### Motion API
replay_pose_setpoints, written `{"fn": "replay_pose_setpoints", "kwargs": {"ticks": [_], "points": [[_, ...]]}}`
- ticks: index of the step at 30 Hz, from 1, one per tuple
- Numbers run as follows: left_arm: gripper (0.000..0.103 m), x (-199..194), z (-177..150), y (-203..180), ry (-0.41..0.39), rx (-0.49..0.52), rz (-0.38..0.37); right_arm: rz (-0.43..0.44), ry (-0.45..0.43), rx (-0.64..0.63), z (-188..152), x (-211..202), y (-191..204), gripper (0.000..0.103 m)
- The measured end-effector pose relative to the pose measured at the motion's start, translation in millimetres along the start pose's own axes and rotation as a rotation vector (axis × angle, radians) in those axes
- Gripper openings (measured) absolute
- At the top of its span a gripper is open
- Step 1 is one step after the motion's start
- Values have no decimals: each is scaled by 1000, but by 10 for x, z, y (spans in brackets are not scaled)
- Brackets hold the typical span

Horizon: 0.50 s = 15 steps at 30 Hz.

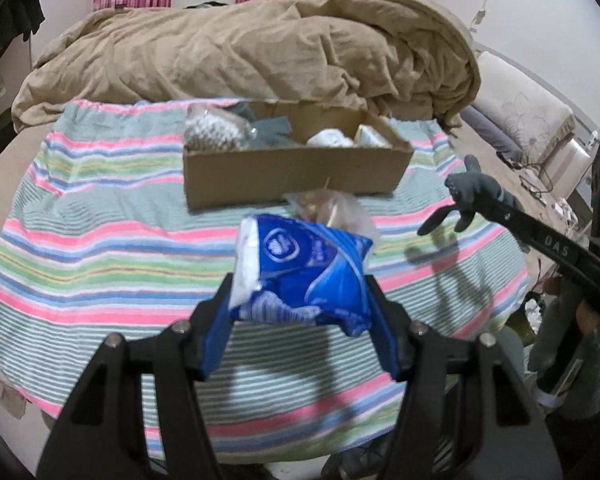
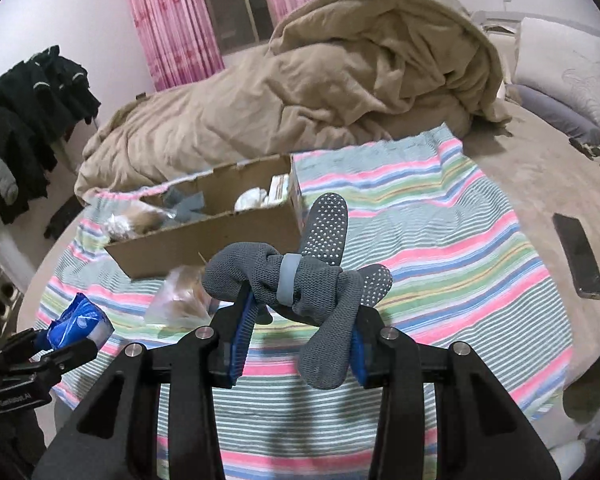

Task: Organize objects
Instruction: 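Carry the packet with the left tool while the right tool carries the gloves into the box, release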

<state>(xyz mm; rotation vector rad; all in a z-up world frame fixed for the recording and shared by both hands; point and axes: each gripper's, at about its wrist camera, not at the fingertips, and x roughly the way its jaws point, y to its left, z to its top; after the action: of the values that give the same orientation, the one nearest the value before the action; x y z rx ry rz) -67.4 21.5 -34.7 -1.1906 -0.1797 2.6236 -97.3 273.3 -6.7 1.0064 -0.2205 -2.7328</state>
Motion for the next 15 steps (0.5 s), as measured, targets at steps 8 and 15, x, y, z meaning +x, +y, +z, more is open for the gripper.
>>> {"fn": "replay_pose_setpoints", "kwargs": {"ticks": [8, 15], "points": [[62, -194, 225, -113, -50, 11, -5, 23, -50, -9, 165, -203, 11, 43], [62, -226, 448, -136, -85, 27, -1, 49, -82, -22, 317, -228, 140, 43]]}}
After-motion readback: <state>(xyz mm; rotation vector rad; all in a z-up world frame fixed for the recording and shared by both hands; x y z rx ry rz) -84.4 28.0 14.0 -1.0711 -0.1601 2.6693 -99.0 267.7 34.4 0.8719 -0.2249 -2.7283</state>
